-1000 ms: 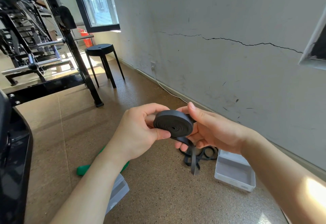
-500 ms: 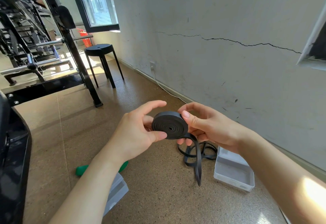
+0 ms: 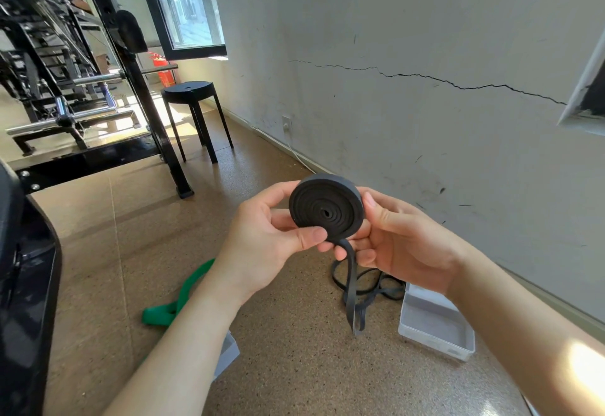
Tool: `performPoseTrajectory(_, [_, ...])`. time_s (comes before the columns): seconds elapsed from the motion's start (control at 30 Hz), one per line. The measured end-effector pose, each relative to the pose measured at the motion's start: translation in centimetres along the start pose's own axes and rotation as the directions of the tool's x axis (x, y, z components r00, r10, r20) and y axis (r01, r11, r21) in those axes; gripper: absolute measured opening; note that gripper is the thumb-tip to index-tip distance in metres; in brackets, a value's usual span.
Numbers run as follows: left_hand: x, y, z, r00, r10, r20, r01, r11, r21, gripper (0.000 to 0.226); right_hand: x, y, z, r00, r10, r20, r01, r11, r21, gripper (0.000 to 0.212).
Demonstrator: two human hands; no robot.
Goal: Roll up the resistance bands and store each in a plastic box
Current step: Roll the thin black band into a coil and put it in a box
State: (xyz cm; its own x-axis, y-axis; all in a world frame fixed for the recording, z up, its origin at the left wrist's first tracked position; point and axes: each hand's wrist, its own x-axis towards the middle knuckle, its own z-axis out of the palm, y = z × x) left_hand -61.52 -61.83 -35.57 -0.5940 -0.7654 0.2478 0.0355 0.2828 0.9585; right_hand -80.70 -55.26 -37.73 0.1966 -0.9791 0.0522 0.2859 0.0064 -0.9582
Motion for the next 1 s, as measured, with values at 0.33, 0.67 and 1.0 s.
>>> performPoseTrajectory(0.33, [-0.1,-0.1,-0.7,0.999,0.043,-0.015,-0.033,0.918,0.394,0.062,-0.2,-0.7,0.0,0.988,0.116,-0.101,-0.142,0.940,-0.309,0.072])
performPoseTrajectory(0.67, [-0.1,0.1,-1.1,0.996,0.091,-0.009,-0.073,0.852,0.519,0.061,-0.1,-0.5,0.7,0.992,0.067,-0.107,-0.100,0.932,-0.348,0.067])
performPoseTrajectory(1.0, [-0.4,0.4,0.2,0.999,-0.028,-0.025,0.027,0.999,-0.034,0.053,0.1,-0.6,-0.1,0.999,-0.013,0.039,0.013,1.000,0.007,0.079])
